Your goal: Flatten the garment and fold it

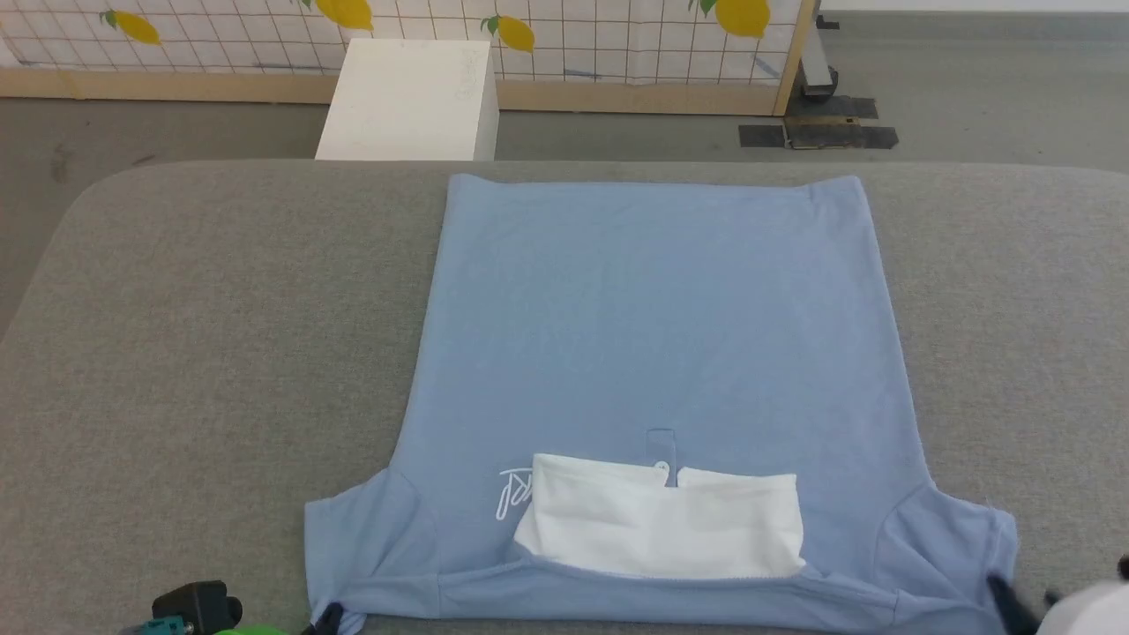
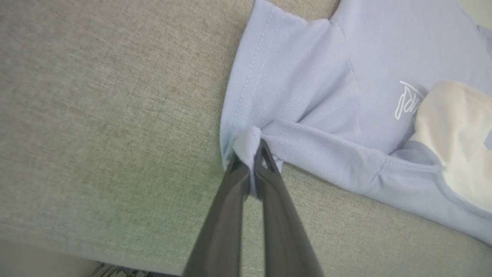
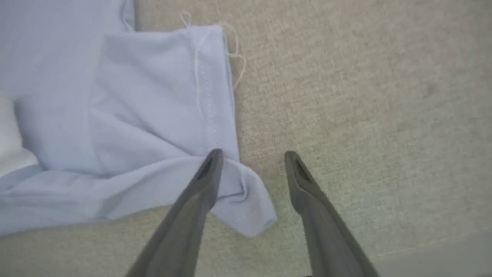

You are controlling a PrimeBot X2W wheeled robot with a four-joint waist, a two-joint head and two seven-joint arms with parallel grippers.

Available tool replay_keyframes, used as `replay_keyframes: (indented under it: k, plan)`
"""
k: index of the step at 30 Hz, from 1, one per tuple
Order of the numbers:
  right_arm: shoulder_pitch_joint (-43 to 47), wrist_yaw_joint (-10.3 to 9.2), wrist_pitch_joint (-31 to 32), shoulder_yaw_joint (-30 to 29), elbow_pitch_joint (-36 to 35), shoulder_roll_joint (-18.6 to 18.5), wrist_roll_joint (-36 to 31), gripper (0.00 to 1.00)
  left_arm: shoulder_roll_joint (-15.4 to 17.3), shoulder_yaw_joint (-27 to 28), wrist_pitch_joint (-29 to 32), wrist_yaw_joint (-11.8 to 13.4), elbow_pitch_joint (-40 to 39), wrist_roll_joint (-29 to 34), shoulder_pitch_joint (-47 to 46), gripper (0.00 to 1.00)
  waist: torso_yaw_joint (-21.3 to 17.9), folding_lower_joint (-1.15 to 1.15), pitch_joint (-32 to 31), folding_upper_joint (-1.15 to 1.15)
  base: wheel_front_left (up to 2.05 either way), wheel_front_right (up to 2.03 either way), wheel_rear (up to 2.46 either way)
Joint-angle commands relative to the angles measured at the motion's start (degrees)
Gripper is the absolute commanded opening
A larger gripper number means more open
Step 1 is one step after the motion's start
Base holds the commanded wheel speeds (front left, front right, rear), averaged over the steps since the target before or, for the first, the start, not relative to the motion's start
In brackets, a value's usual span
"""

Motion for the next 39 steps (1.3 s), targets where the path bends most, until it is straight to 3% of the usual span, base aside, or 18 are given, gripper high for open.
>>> replay_keyframes:
  k: [1, 8, 12, 16, 23, 28, 39]
  plan:
    - [-2.63, -0.09, -3.46, -0.05, -2.03, 0.09, -0.01, 1.0, 0.26, -0.03, -0.41, -0.28, -0.44, 0.11, 0.24, 0.0, 0.16, 0.0, 0.12, 0.0, 0.0, 0.0, 0.0]
    - [-11.9, -0.09, -16.08, 1.14, -6.06, 0.09, -3.27, 1.0, 0.55, -1.22, -0.56, 0.07, -2.64, 1.87, -1.81, 0.0, 1.6, 0.0, 1.97, 0.0, 0.0, 0.0, 0.0]
    - [-20.6, -0.09, -21.27, 1.64, -2.53, -1.18, -5.9, 1.0, 0.1, -1.67, -0.79, -0.38, -3.91, 1.88, -3.5, 0.0, 3.28, 0.0, 4.46, 0.0, 0.0, 0.0, 0.0]
    - [-30.83, -0.09, -22.48, 1.8, 4.54, -4.37, -6.64, 1.0, -0.28, -2.19, -1.1, -1.0, -5.26, 2.01, -5.37, 0.0, 5.51, 0.0, 8.5, 0.0, 0.0, 0.0, 0.0]
    - [-48.73, -0.09, -16.06, 2.2, 16.7, -11.12, -9.81, 1.0, -1.61, -3.52, -2.01, -2.06, -7.62, 2.46, -9.18, 0.0, 10.2, 0.0, 18.08, 0.0, 0.0, 0.0, 0.0]
    - [-58.69, -0.09, -9.08, 1.88, 21.11, -14.0, -12.54, 1.0, -2.93, -4.79, -3.12, -3.0, -8.35, 2.94, -11.68, 0.0, 12.9, 0.0, 25.22, 0.0, 0.0, 0.0, 0.0]
    - [-70.11, -0.09, 10.62, -4.06, 23.01, -15.29, -22.14, 1.0, -5.43, -6.52, -5.77, -5.72, -6.42, 2.61, -15.56, 0.0, 16.7, 0.0, 33.98, 0.0, 0.0, 0.0, 0.0]
